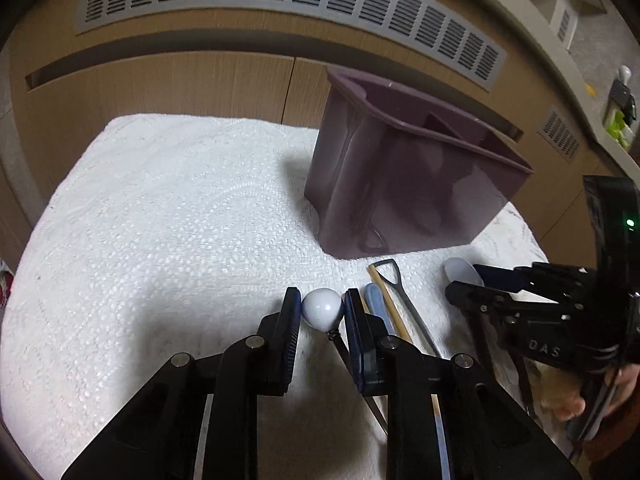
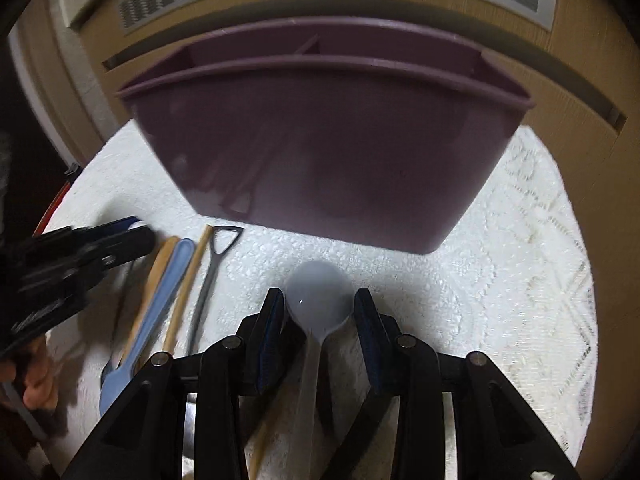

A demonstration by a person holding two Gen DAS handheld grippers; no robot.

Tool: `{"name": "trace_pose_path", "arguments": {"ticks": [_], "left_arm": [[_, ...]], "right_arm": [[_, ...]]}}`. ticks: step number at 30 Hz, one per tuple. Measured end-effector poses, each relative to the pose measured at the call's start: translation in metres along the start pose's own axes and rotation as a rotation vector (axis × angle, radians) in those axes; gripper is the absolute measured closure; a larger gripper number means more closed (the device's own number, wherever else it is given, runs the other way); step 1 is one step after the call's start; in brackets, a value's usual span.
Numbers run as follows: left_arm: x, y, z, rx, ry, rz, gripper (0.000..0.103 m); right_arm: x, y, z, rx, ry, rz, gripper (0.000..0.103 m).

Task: Organize utensils
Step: 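Reach the right gripper down and grasp the white plastic spoon, then lift the white spoon and drop it into the purple caddy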

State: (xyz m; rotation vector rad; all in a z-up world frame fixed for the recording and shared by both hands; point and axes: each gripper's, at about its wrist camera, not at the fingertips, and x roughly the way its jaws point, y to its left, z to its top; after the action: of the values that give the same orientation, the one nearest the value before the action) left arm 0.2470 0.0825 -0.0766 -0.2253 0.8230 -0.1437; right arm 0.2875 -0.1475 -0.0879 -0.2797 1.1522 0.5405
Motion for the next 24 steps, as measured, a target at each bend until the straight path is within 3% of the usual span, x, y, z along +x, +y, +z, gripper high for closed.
{"name": "trace_pose_path", "arguments": {"ticks": [5,18,24], "left_arm": [[-0.024,-0.013,-0.003,0.060,-0.048,0.013,0.080],[-0.098,-0.048,0.000,0.185,-0.197,-0.001,0.080],[-0.113,-0.058,0.012,0.213,-0.239,0.002,0.080]], "right_arm": [[-0.019,0.015,-0.010,-0.061,-0.042,-0.040,0.072],[-0.122,0.017,-0.026,-0.110,-0.311,-0.110,0.073],[-0.138,0.006,-0.027,-0.083,-0.334,-0.091,0.073]]}}
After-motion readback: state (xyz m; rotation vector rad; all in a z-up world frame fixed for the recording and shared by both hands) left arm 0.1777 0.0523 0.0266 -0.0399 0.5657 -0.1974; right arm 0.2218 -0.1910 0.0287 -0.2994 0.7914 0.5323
